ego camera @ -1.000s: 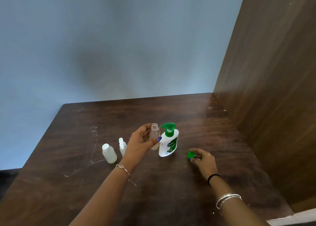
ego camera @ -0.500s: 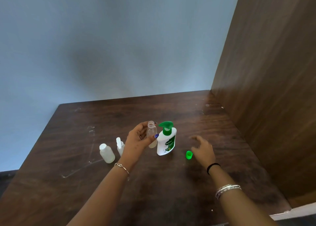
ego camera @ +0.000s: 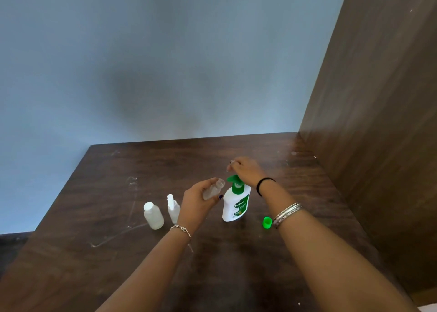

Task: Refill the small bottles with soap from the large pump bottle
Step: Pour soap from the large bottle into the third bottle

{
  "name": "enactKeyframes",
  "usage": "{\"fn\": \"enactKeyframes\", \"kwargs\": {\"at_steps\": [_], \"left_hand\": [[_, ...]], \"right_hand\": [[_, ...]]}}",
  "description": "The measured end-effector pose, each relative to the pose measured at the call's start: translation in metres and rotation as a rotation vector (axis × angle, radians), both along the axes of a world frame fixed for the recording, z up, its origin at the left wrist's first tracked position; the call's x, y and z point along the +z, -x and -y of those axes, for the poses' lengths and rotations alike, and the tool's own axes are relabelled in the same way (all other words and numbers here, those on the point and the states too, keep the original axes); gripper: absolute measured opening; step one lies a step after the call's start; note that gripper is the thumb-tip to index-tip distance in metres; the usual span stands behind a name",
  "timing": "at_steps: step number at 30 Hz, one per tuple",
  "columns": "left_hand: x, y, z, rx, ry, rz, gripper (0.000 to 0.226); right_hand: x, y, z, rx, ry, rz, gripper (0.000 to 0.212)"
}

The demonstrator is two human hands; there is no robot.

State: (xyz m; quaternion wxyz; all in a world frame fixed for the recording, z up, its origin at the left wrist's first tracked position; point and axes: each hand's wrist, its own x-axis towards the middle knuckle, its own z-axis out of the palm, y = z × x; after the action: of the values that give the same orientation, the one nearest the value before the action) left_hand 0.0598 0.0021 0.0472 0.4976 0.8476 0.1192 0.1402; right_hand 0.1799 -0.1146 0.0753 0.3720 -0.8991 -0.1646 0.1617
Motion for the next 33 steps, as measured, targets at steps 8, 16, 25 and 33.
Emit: {"fn": "enactKeyframes", "kwargs": {"at_steps": [8, 16, 25, 33], "left_hand": [[0.001, -0.012, 0.002, -0.004, -0.187, -0.063, 0.033], [0.003, -0.018, 0.005, -0.023, -0.230, -0.039, 0.038], [0.001, -0.023, 0.007, -0.044, -0.278, -0.083, 0.040], [0.000, -0.020, 0.007, -0.057, -0.229, -0.092, 0.042]], "right_hand": [[-0.001, -0.002, -0.009, -0.048, 0.173, -0.180, 0.033], [0.002, 0.001, -0.009, -0.055, 0.173, -0.231, 0.024], [-0.002, 0.002, -0.011, -0.088, 0.139, -0.198, 0.023], [-0.002, 0.000, -0.010, -0.033, 0.176, -0.232, 0.026]]}}
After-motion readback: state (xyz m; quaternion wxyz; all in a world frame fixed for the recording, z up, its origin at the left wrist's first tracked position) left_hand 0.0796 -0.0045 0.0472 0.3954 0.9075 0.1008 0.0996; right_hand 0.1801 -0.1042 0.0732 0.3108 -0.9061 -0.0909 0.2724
